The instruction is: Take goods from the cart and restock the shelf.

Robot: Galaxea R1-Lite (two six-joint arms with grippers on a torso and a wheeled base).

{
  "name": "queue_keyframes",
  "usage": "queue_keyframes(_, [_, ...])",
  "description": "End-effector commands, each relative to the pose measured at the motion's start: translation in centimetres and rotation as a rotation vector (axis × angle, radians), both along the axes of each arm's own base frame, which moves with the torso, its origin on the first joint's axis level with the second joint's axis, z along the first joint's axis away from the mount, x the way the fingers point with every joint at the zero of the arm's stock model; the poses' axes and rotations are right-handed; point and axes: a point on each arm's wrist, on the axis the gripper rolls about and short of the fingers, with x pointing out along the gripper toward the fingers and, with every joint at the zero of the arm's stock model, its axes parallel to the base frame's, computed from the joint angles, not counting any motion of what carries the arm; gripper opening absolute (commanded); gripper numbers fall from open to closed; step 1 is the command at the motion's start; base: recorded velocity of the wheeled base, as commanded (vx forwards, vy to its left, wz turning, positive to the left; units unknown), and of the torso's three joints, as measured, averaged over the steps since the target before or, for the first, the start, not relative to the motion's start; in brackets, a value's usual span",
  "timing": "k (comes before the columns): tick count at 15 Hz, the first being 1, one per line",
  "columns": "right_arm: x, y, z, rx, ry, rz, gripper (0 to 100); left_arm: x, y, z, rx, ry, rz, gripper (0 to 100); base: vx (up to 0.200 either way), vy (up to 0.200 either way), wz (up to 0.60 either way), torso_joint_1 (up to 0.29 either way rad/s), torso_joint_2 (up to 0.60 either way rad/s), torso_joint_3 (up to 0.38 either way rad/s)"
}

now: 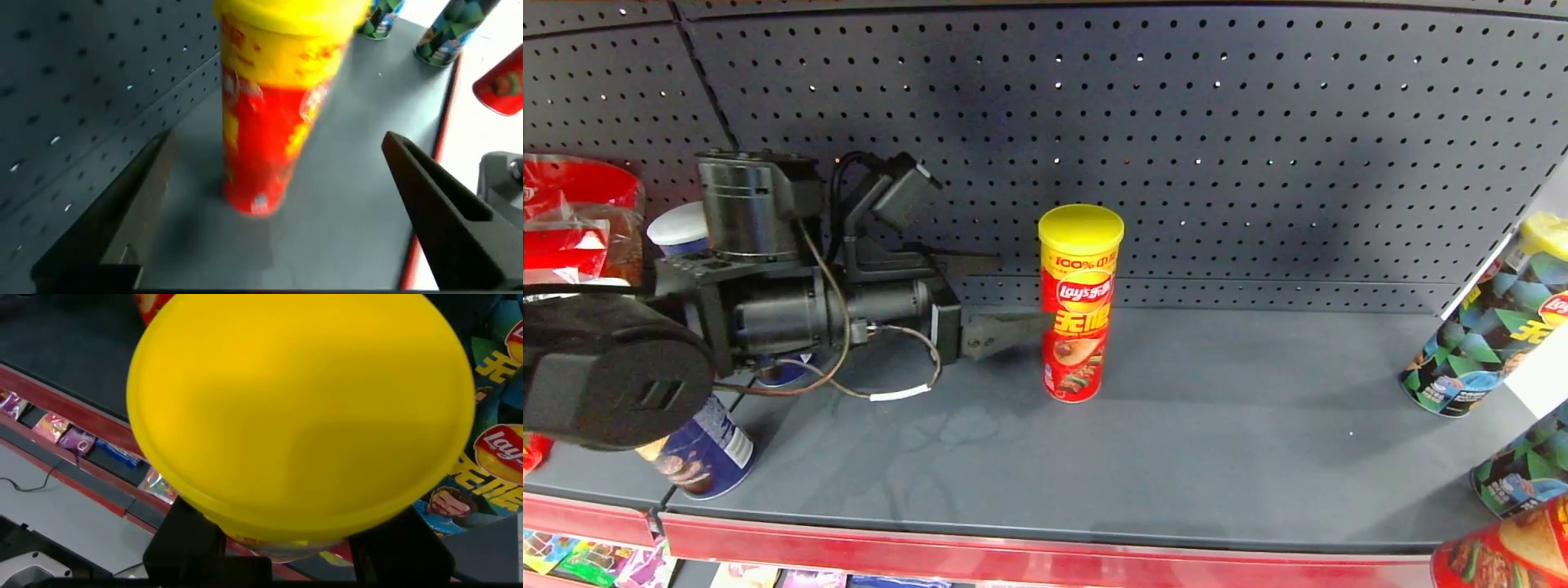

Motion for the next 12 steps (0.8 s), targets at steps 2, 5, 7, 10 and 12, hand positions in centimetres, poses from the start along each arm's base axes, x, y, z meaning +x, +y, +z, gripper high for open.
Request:
queue_keyframes(2, [0.0,0.0,0.0,0.000,0.001,0.000,0,2.7,-2.1,-1.4,0.012,0.021,-0.013,100,0.000,0.000,0.00,0.000,0.00,0.000])
queue_keyframes(5, [0.0,0.0,0.0,0.000,0.001,-0.001,0,3.8,-2.8,-1.4,0.007,0.010,-0.013,100,0.000,0.000,0.00,0.000,0.00,0.000])
queue_keyframes(7, [0.0,0.0,0.0,0.001,0.005,-0.002,0,3.7,-3.2,-1.2,0.004,0.007,-0.025,100,0.000,0.000,0.00,0.000,0.00,0.000])
queue_keyframes(10, [0.1,0.0,-0.1,0.000,0.008,-0.003,0,3.5,-4.3,-1.2,-0.001,0.006,-0.052,100,0.000,0.000,0.00,0.000,0.00,0.000])
queue_keyframes(12, [0.1,0.0,-0.1,0.000,0.009,-0.003,0,4.5,-4.9,-1.2,-0.004,-0.002,-0.040,100,0.000,0.000,0.00,0.000,0.00,0.000])
